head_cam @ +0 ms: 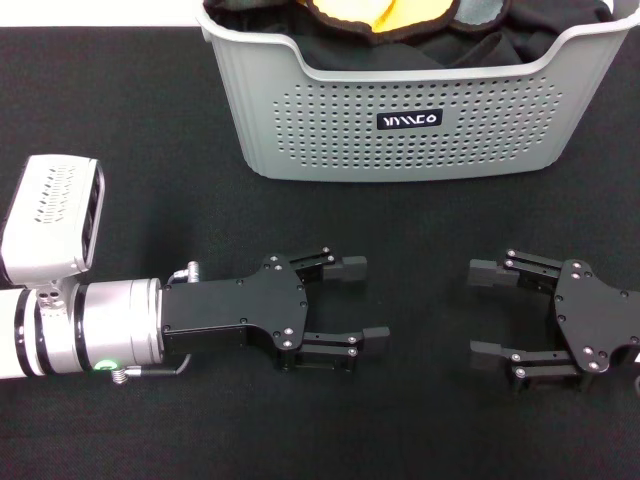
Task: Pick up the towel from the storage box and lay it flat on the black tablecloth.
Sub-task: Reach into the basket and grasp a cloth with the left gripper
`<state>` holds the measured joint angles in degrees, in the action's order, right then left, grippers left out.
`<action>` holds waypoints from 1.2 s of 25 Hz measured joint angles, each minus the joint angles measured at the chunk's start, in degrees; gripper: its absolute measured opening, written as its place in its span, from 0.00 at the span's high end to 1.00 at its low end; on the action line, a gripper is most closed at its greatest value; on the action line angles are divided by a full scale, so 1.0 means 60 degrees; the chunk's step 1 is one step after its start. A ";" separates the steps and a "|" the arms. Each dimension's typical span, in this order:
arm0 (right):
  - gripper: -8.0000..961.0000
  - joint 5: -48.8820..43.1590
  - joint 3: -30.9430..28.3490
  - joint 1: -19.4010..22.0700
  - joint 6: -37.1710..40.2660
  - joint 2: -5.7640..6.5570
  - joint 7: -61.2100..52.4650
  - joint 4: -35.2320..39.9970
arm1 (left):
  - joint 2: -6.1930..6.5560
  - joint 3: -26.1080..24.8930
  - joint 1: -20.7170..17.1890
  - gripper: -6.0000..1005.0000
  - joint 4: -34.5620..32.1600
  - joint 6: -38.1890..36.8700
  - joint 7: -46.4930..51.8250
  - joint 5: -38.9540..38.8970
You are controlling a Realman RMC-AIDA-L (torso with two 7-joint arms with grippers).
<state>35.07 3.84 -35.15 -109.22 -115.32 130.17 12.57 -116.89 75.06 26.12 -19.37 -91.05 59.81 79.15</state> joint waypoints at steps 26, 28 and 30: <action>0.11 0.0220 0.0017 0.0380 0.0186 -0.0037 0.0245 -0.0002 | -0.0532 -0.3268 -0.0489 0.13 -0.0637 -0.0850 -0.2482 -0.2933; 0.11 0.0220 0.0008 0.0359 0.0275 -0.0056 0.0248 -0.0029 | -0.0561 -0.3141 -0.0417 0.13 -0.0847 -0.0847 -0.2783 -0.3002; 0.11 0.0220 0.0011 0.0340 0.0305 -0.0060 0.0249 -0.0039 | -0.0567 -0.2897 -0.0259 0.13 -0.0902 -0.0718 -0.3392 -0.3002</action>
<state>36.40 3.90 -33.11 -107.39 -115.68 131.66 12.33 -120.29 57.67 24.57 -24.78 -95.36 39.46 61.14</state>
